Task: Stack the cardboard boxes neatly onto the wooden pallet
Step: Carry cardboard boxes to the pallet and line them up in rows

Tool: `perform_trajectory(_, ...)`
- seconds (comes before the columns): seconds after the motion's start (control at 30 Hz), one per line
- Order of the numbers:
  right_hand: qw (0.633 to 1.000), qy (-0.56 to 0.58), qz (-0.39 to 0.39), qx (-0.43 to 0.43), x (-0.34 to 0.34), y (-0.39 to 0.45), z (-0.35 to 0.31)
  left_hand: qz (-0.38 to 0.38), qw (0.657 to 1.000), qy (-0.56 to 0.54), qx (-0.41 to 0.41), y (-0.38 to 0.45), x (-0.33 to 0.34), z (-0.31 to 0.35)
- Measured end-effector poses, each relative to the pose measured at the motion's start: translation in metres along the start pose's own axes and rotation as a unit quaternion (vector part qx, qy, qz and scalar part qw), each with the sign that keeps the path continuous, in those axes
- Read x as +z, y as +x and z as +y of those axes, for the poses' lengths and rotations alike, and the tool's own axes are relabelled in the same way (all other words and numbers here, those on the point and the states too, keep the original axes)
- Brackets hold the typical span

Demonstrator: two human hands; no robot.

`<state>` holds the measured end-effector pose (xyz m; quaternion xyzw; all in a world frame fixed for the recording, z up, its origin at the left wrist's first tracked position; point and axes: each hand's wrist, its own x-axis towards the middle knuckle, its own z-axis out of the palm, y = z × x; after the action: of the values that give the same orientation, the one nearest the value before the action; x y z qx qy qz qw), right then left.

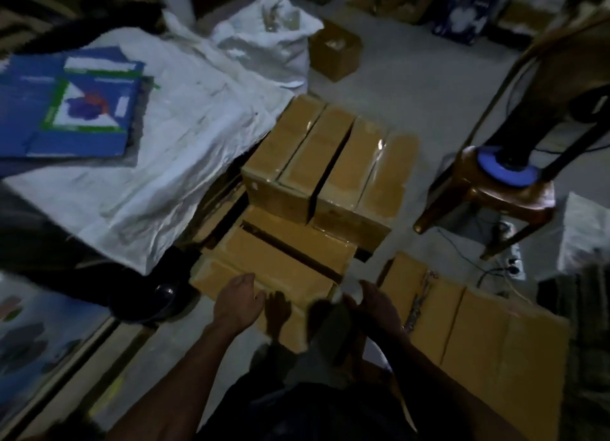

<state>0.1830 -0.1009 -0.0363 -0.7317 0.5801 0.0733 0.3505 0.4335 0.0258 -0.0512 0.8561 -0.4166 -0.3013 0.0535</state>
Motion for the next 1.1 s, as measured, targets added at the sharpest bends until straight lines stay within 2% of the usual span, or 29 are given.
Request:
perform_trajectory(0.13,0.999,0.019,0.039,0.023,-0.009,0.014,-0.042,0.003,0.998,0.019,0.054,0.056,-0.054,0.008)
perform_trajectory(0.3,0.995,0.04,0.08,0.036,-0.029,0.04,-0.06,0.0,0.991,0.044,0.126,0.114,-0.097,0.039)
perform_trajectory(0.5,0.989,0.066,0.113,0.069,-0.06,0.084,-0.062,0.001,0.984,0.038,0.176,0.163,-0.122,0.099)
perform_trajectory(0.6,0.985,0.102,0.124,0.059,-0.083,0.122,-0.059,-0.008,0.981,0.02,0.191,0.19,-0.126,0.132)
perform_trajectory(0.77,0.971,0.184,0.108,0.109,-0.146,0.214,-0.042,-0.038,0.985,-0.067,0.157,0.258,-0.122,0.206)
perform_trajectory(0.93,0.937,0.312,0.087,0.129,-0.191,0.331,0.013,-0.058,0.978,-0.195,0.047,0.359,-0.102,0.278)
perform_trajectory(1.1,0.915,0.367,0.062,0.158,-0.211,0.432,0.059,-0.064,0.963,-0.26,-0.025,0.455,-0.067,0.328)
